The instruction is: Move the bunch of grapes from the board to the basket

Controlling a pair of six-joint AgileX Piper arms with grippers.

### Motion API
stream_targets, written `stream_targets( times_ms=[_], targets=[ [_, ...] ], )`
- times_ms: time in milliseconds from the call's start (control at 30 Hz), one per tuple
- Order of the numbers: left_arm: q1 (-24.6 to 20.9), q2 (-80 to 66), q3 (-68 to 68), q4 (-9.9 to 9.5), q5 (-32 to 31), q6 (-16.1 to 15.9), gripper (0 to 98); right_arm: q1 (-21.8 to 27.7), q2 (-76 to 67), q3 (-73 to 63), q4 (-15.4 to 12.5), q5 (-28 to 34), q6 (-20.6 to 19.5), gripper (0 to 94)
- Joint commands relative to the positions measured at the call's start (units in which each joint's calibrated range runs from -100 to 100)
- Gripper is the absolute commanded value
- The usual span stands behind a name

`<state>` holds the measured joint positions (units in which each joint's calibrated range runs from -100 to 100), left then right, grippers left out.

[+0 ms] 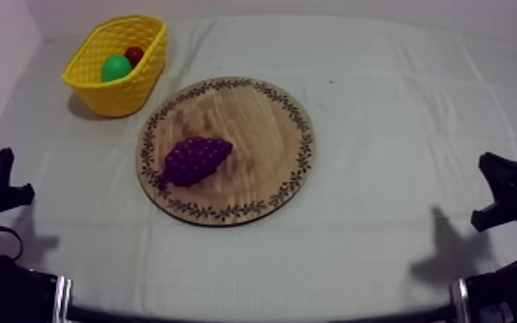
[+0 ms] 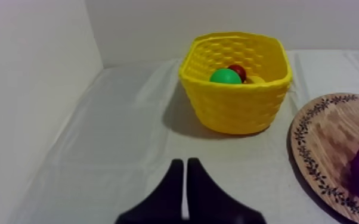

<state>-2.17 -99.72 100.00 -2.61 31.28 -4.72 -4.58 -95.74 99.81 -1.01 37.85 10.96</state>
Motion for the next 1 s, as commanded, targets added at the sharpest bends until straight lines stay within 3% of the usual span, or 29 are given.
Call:
stream_targets(
  times_ms=[0, 700, 967],
  targets=[
    [0.33, -0.02, 0.0, 0.68, 0.98, 4.06, 0.0, -0.02, -0.01, -0.03, 0.01, -0.03, 0.01, 0.4],
    [1.33, 0.7, -0.88, 0.44, 0.32, 3.54, 0.0, -0.02, -0.01, -0.03, 0.01, -0.03, 0.0, 0.4],
    [4.26, 11.71, -14.1, 0.44, 1.41, 3.83, 0.0, -0.03, -0.01, -0.03, 0.01, -0.03, -0.01, 0.4]
  ],
)
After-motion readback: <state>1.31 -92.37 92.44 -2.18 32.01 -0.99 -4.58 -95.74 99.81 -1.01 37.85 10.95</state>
